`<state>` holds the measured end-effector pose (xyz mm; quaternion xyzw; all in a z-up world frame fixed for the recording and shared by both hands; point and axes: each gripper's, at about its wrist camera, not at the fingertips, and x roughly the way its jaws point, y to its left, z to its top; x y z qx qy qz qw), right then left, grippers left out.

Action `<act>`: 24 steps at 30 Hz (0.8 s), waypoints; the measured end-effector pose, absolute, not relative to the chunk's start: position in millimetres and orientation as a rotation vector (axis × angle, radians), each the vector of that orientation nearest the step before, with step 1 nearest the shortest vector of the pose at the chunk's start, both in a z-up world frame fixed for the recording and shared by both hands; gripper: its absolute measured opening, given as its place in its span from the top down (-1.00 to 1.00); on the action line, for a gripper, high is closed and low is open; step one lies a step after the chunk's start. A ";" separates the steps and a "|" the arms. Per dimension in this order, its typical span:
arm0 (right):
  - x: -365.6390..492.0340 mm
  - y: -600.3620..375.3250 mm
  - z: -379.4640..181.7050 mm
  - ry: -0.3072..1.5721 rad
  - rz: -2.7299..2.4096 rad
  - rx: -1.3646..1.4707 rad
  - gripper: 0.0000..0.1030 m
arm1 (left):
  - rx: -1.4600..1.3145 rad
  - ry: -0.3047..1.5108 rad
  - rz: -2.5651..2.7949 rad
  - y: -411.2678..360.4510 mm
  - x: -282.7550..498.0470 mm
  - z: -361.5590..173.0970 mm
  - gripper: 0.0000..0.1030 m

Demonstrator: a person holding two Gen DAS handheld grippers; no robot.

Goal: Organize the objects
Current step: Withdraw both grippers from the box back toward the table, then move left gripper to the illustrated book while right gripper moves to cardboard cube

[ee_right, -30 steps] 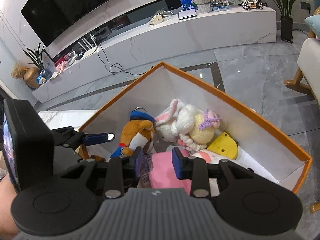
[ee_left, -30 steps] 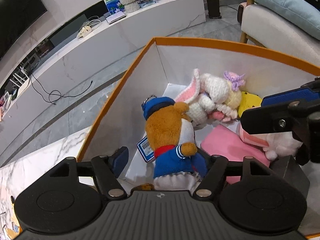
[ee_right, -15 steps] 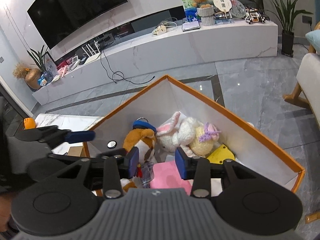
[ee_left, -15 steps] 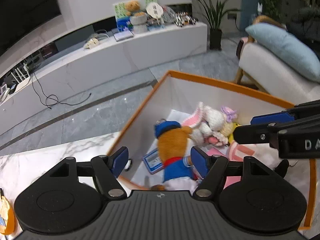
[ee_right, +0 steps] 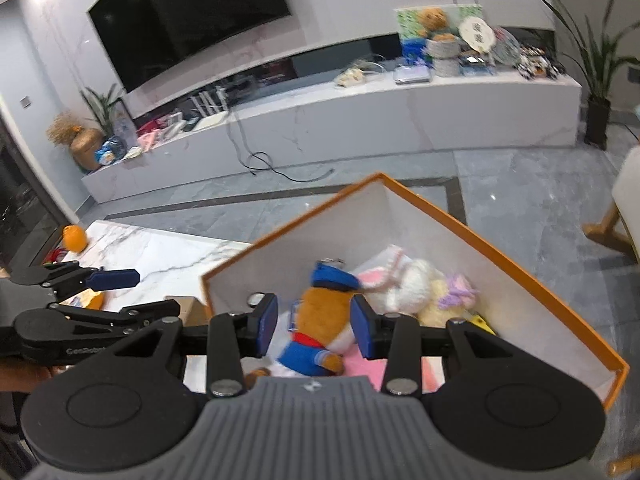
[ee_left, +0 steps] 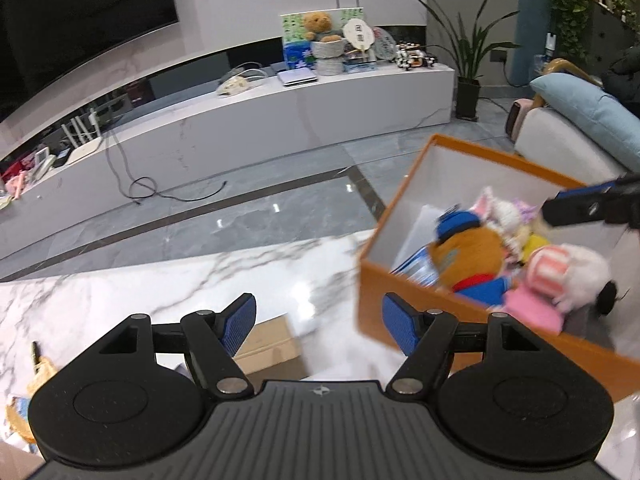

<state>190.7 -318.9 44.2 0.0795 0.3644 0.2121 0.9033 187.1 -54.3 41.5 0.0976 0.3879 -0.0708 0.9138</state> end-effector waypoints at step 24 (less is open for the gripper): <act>150.4 -202.0 27.2 0.630 0.711 -0.141 0.17 | -0.090 0.868 0.029 81.2 171.6 -33.1 -0.69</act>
